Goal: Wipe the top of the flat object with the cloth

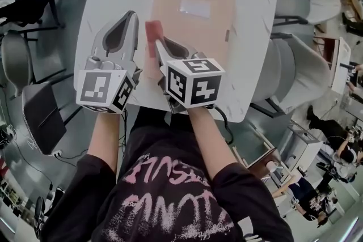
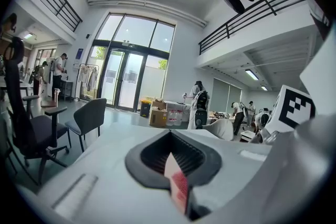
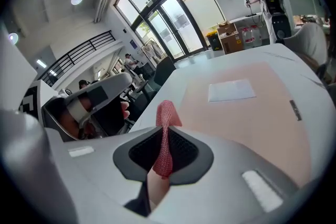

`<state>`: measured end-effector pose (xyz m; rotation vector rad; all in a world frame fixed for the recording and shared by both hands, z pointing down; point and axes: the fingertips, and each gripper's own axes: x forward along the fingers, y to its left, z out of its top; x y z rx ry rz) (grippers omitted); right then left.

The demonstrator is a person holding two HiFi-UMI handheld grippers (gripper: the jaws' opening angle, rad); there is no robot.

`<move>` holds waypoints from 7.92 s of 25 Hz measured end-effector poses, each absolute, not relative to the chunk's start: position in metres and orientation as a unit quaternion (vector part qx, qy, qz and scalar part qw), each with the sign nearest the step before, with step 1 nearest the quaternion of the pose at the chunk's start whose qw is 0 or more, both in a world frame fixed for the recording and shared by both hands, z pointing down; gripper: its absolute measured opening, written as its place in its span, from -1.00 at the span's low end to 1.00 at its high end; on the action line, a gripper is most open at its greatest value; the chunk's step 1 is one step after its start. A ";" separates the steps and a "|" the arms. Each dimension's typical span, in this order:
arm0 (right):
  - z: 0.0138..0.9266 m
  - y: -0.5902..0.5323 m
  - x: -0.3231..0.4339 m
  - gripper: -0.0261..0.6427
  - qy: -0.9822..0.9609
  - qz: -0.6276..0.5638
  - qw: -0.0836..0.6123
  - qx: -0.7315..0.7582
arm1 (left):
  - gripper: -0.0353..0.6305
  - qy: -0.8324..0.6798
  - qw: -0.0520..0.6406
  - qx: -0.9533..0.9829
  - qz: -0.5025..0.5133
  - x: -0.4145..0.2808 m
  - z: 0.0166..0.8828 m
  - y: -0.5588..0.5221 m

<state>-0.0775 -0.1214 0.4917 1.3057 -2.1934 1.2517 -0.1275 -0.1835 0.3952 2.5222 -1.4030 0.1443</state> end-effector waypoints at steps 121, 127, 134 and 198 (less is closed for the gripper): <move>0.398 -0.128 0.101 -0.78 -0.759 0.229 -0.002 0.610 | -0.89 -0.441 0.102 0.890 0.046 -0.064 0.359 -0.172; 0.389 -0.130 0.103 -0.77 -0.760 0.223 -0.009 0.611 | -0.89 -0.441 0.096 0.892 0.041 -0.063 0.350 -0.172; 0.376 -0.130 0.107 -0.77 -0.761 0.214 -0.016 0.612 | -0.89 -0.443 0.088 0.892 0.035 -0.063 0.337 -0.172; 0.259 -0.090 0.127 -0.78 -0.774 0.106 -0.066 0.621 | -0.89 -0.441 -0.009 0.897 -0.042 -0.052 0.213 -0.128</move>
